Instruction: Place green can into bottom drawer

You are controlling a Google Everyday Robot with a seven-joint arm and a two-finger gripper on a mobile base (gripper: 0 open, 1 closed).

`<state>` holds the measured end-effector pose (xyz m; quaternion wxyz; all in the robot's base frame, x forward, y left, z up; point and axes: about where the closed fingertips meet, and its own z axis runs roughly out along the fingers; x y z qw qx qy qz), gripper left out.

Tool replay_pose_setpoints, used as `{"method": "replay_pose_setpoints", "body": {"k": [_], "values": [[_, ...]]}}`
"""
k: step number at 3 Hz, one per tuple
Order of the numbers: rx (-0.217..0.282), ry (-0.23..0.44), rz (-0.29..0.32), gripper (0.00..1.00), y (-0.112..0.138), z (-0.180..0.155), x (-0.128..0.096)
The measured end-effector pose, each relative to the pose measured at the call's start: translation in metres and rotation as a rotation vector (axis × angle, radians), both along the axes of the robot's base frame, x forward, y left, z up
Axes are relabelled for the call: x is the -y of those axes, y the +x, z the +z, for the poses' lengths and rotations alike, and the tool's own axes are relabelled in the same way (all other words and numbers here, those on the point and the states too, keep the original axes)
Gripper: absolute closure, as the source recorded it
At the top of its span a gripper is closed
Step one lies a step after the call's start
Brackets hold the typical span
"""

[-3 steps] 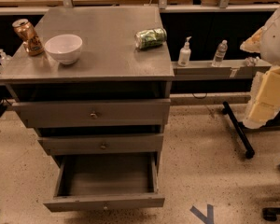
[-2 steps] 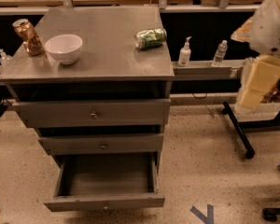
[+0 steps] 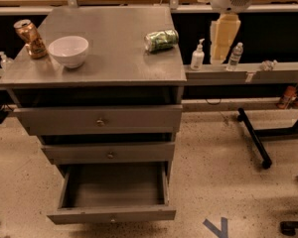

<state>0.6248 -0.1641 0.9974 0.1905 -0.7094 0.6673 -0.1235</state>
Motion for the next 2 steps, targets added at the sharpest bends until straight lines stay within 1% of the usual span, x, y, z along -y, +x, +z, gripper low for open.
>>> {"method": "replay_pose_setpoints", "body": {"k": [1, 2], "values": [[0.073, 0.019, 0.079, 0.00, 0.070, 0.003, -0.035], [0.145, 0.074, 0.122, 0.00, 0.118, 0.005, -0.065]]}}
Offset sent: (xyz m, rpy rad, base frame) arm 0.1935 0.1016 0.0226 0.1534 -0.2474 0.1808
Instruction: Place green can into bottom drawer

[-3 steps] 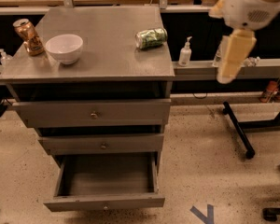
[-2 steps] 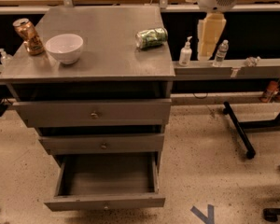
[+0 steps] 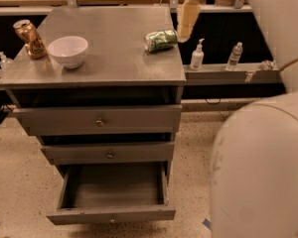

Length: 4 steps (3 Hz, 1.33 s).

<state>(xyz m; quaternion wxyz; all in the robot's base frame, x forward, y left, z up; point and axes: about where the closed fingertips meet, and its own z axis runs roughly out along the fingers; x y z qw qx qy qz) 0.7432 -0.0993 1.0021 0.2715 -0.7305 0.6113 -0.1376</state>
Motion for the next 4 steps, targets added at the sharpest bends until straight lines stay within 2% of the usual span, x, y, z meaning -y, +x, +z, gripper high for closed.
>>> {"method": "replay_pose_setpoints", "body": {"k": [1, 2, 4], "values": [[0.041, 0.048, 0.012, 0.12, 0.037, -0.007, -0.021], [0.037, 0.074, 0.002, 0.27, 0.062, -0.028, -0.032], [-0.026, 0.065, -0.043, 0.26, 0.088, -0.082, -0.031]]}}
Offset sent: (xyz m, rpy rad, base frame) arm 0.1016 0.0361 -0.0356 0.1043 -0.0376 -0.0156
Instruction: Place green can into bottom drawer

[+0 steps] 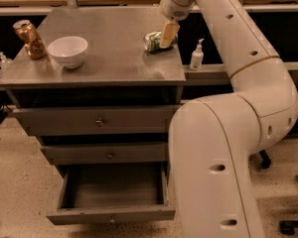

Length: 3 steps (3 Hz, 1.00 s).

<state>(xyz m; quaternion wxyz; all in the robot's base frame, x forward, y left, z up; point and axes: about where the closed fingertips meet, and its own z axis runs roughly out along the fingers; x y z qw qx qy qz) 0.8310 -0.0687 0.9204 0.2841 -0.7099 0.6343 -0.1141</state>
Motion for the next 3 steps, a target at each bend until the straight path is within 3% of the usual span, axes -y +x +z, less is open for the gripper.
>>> {"method": "replay_pose_setpoints", "body": {"k": [3], "values": [[-0.022, -0.022, -0.030, 0.27, 0.026, -0.042, -0.008]]}}
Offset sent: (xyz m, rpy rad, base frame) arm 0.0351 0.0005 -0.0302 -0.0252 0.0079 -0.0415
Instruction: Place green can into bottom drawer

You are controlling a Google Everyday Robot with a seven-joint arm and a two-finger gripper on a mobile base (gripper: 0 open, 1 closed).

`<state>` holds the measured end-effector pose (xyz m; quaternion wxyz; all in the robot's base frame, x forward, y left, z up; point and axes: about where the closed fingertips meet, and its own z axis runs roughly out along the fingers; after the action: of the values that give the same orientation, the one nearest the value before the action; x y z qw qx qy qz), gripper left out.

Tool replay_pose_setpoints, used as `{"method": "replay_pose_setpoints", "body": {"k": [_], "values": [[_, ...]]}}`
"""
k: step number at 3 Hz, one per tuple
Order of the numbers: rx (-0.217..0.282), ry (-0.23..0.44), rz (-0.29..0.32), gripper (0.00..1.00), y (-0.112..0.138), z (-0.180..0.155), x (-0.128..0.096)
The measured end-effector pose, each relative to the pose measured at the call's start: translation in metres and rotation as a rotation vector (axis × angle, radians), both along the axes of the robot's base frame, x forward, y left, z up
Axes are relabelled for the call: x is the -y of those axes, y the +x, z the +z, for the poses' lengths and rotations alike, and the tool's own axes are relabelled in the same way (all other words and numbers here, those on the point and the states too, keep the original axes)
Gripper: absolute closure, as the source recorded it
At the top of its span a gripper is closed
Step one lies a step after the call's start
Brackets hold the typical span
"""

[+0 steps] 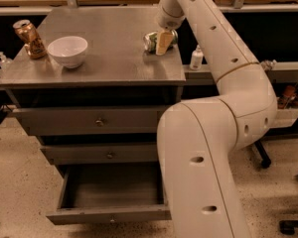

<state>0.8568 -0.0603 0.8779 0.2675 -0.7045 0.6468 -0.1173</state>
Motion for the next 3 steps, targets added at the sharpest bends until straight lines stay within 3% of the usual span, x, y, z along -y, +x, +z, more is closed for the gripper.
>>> {"method": "replay_pose_setpoints", "body": {"k": [1, 2, 3], "values": [[-0.008, -0.003, -0.004, 0.33, 0.006, -0.011, -0.005], [-0.031, -0.014, 0.001, 0.54, 0.006, -0.023, -0.005], [-0.050, -0.010, 0.013, 0.86, 0.001, -0.028, 0.002]]}}
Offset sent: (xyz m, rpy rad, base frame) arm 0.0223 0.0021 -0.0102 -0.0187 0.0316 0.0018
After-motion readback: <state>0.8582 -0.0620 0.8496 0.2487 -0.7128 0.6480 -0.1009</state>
